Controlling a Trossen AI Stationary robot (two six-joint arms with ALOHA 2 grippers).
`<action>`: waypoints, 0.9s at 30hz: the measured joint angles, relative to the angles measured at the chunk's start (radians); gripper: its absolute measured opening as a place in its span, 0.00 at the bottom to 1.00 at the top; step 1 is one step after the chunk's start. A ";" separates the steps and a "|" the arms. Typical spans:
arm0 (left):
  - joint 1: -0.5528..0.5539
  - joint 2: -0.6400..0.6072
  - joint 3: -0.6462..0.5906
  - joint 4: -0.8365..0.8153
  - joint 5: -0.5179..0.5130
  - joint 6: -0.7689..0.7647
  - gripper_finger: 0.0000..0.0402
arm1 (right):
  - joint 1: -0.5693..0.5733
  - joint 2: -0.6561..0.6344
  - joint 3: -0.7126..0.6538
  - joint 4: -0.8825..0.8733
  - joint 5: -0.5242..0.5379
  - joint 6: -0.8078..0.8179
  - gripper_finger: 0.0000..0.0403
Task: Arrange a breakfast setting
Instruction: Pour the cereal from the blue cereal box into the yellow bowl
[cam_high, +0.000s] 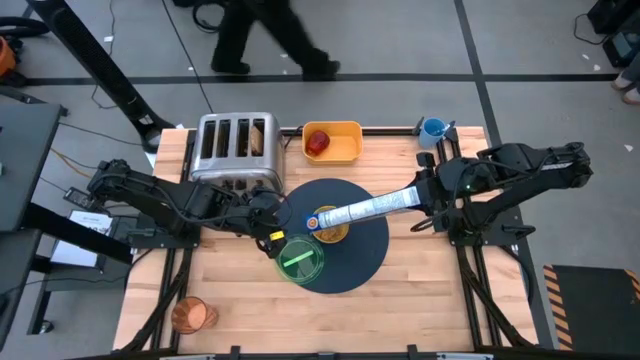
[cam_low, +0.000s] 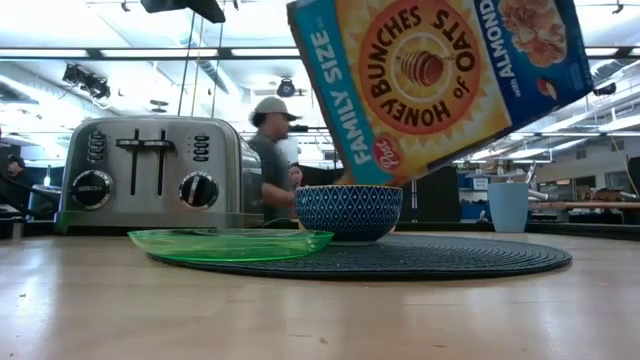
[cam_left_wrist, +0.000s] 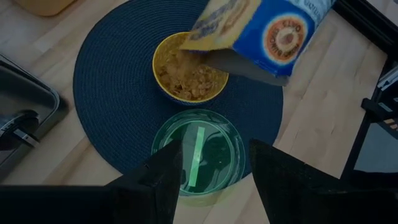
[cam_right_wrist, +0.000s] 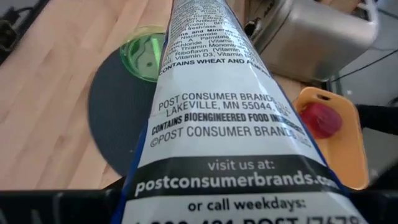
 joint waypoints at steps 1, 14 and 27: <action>0.000 0.000 0.000 0.000 0.000 0.000 0.47 | 0.000 -0.001 0.001 0.002 -0.007 0.005 0.46; 0.000 0.000 0.000 0.004 0.000 -0.013 0.47 | 0.000 -0.022 0.031 -0.053 -0.030 0.057 0.46; 0.004 -0.015 0.000 0.108 0.000 -0.036 0.47 | 0.000 -0.280 -0.152 0.005 -0.031 0.152 0.46</action>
